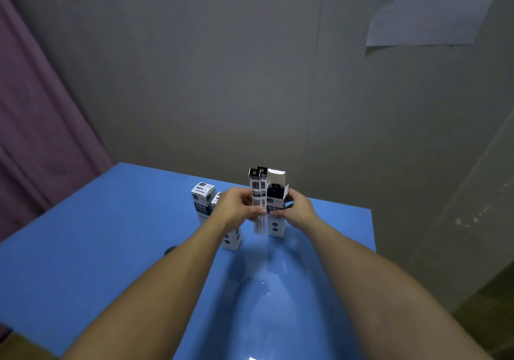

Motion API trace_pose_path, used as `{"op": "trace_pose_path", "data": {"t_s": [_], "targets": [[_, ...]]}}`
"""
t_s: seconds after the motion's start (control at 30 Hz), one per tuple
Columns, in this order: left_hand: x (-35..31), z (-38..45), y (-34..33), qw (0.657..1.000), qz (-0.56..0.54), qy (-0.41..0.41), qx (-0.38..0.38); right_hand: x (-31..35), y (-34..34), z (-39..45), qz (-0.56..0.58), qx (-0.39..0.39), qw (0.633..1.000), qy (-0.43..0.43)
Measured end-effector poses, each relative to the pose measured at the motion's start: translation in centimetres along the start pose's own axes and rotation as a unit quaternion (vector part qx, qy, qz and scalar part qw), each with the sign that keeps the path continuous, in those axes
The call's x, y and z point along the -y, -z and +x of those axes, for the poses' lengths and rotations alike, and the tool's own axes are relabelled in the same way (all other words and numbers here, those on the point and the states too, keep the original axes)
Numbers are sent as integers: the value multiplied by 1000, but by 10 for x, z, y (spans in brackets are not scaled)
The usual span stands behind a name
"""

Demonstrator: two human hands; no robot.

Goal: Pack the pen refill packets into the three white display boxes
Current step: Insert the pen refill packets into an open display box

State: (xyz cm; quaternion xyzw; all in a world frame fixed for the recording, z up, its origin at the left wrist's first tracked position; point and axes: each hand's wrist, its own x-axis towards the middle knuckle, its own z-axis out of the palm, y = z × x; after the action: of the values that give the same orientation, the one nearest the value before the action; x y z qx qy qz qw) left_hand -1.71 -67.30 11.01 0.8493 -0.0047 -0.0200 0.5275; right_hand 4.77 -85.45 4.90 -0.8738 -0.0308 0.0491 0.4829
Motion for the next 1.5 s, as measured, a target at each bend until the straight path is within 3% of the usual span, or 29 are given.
{"op": "trace_pose_path", "data": {"t_s": [0.23, 0.43, 0.7, 0.97, 1.17, 1.37, 1.5], "targets": [[-49, 5, 9, 987, -143, -53, -54, -1, 20, -16, -31, 2, 999, 42], [-71, 7, 4, 981, -152, -97, -72, 8, 24, -31, -49, 15, 994, 100], [-71, 5, 4, 981, -142, -103, -84, 18, 28, -39, -18, 7, 994, 104], [-66, -2, 1, 989, -67, -97, -88, 29, 29, -41, 9, -27, 993, 113], [-57, 1, -4, 981, 131, -114, -91, 40, 24, -43, 8, -15, 993, 114], [-60, -5, 13, 986, 37, -132, -95, 43, 22, -46, 16, -16, 993, 113], [-59, -3, 14, 975, 109, -145, -129, 46, 19, -48, 9, -12, 994, 112]]}}
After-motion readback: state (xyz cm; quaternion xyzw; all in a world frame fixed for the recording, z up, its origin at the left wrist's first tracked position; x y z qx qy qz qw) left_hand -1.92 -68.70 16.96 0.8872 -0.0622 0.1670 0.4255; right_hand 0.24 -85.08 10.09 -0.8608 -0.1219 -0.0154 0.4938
